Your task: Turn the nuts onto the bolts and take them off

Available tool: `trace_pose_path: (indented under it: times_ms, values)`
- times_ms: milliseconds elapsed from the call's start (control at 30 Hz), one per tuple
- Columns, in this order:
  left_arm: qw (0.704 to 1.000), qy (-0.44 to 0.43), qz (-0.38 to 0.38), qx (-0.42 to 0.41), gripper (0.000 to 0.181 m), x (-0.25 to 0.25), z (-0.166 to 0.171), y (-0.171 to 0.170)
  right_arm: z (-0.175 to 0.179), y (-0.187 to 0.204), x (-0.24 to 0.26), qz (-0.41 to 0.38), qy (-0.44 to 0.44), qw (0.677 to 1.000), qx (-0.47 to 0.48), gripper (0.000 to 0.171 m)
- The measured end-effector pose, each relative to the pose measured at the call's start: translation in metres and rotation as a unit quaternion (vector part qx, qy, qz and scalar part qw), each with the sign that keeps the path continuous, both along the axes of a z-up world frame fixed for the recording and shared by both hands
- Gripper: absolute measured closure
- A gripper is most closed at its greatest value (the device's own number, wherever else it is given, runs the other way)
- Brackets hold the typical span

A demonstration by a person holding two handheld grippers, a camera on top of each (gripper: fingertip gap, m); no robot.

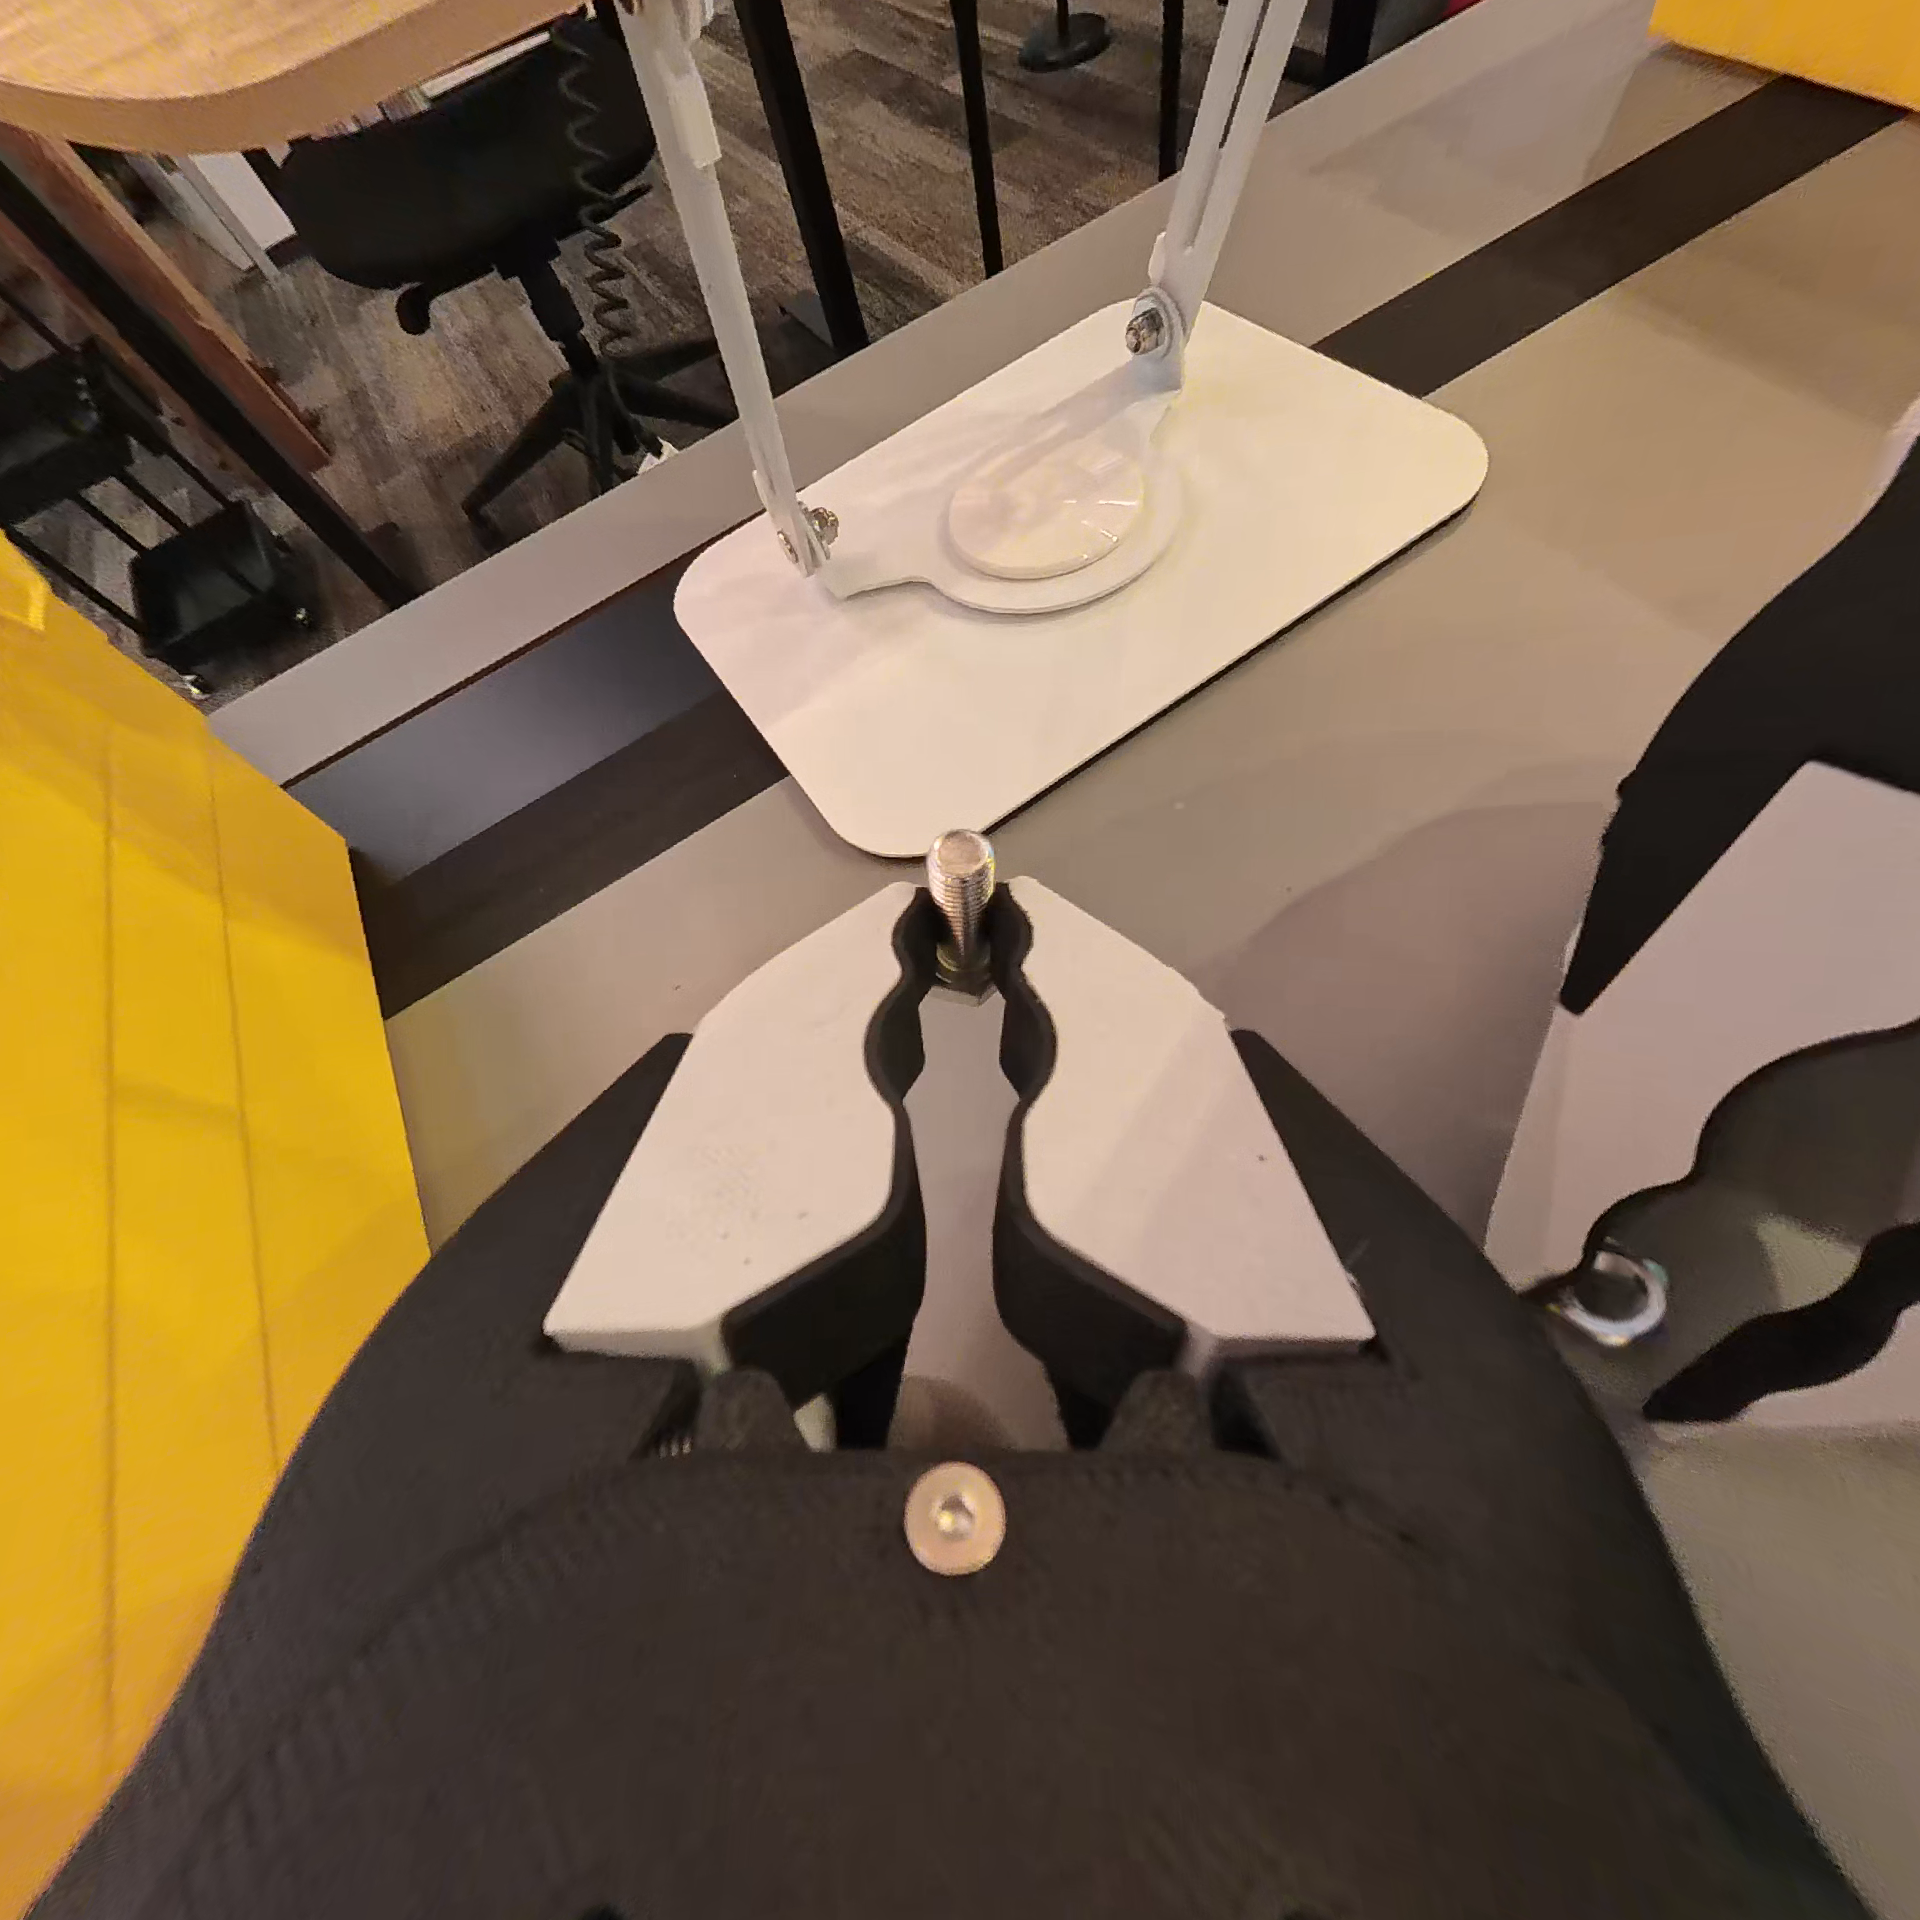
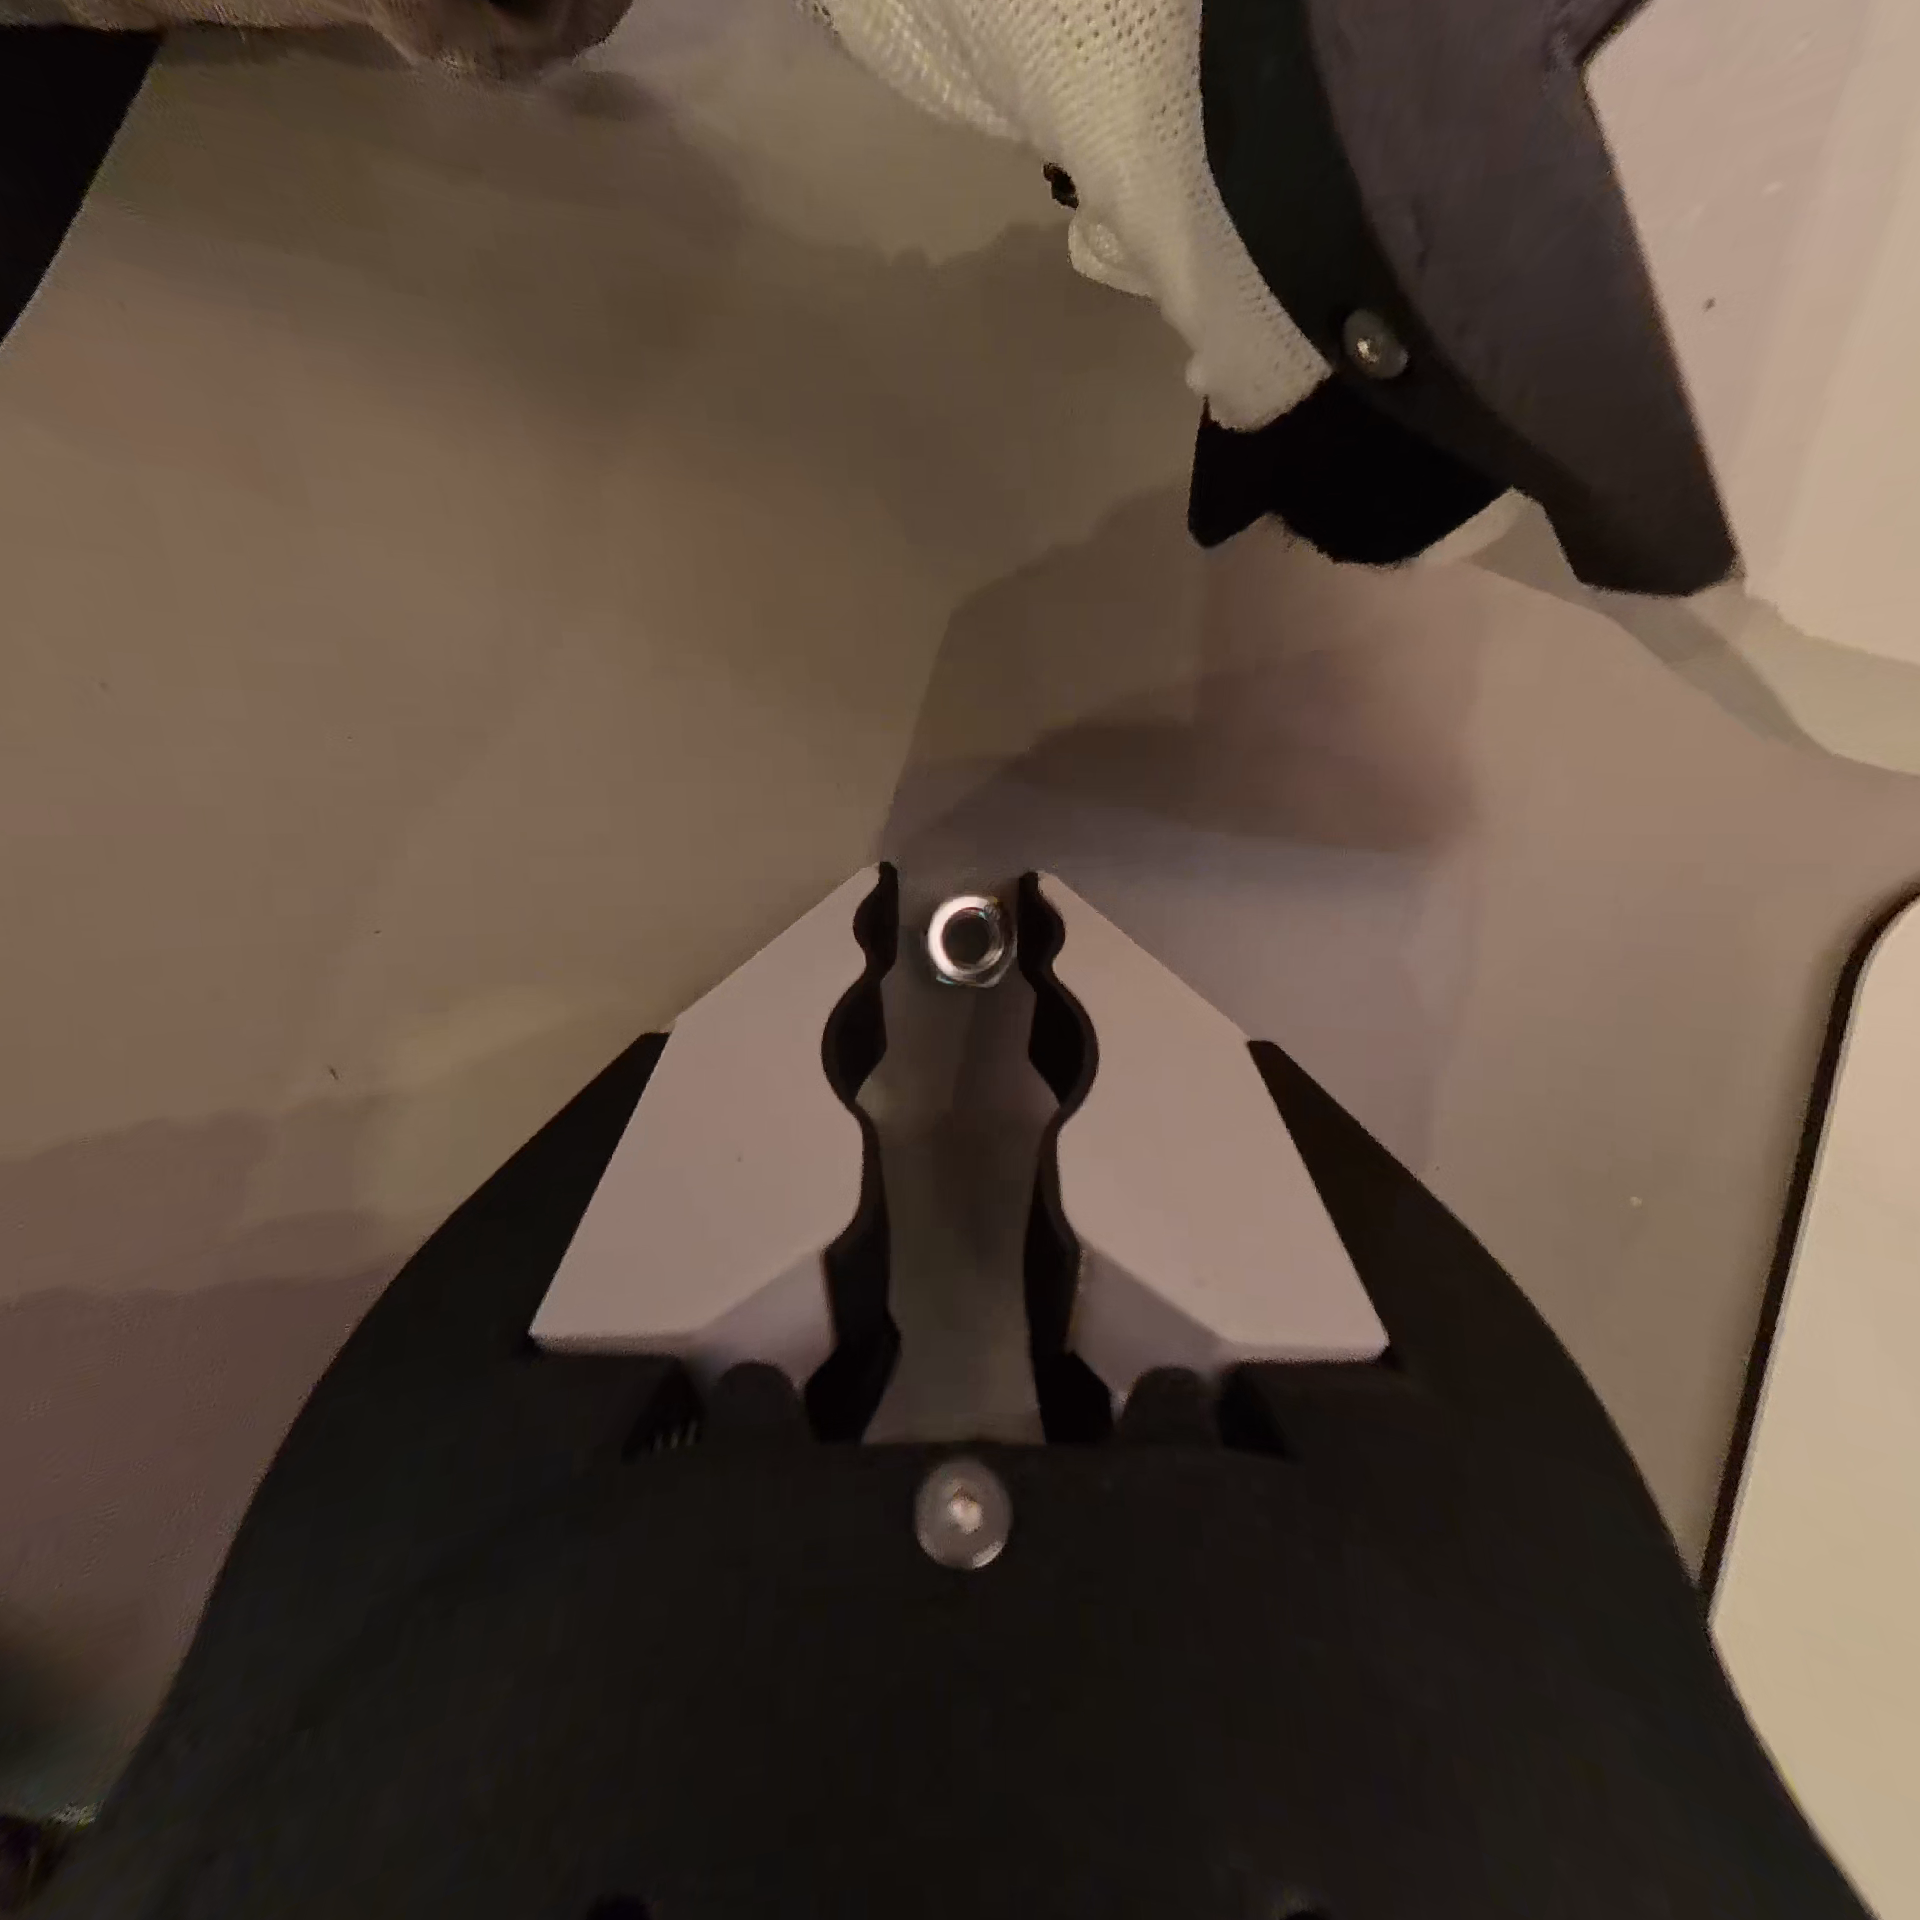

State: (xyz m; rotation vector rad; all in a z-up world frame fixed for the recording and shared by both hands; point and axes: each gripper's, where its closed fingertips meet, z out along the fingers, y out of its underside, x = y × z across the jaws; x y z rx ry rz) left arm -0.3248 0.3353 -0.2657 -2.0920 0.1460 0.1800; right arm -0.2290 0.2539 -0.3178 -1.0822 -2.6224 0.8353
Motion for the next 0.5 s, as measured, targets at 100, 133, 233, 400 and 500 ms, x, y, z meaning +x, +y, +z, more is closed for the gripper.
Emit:
trace_pose_path:
  times_ms: [100, 133, 233, 400, 500]
  values:
    - [1.0, -0.001, -0.006, 0.004, 0.171, 0.002, 0.002, 0.0, 0.005, 0.005, 0.003, -0.005, 0.003, 1.0, 0.001, 0.149]
    - [1.0, 0.004, -0.01, 0.006, 0.171, 0.003, 0.003, -0.001, 0.013, 0.008, 0.001, -0.013, 0.017, 1.0, -0.003, 0.149]
    - [0.999, 0.041, -0.004, 0.02, 0.171, 0.003, 0.013, -0.001, 0.055, 0.032, -0.02, -0.093, 0.097, 0.99, -0.043, 0.156]
    - [0.984, 0.161, 0.039, 0.059, 0.171, -0.003, 0.036, 0.0, 0.128, 0.07, -0.049, -0.231, 0.239, 0.932, -0.144, 0.156]
    - [0.969, 0.228, 0.058, 0.074, 0.171, 0.001, 0.047, 0.001, 0.13, 0.069, -0.06, -0.247, 0.258, 0.926, -0.124, 0.155]
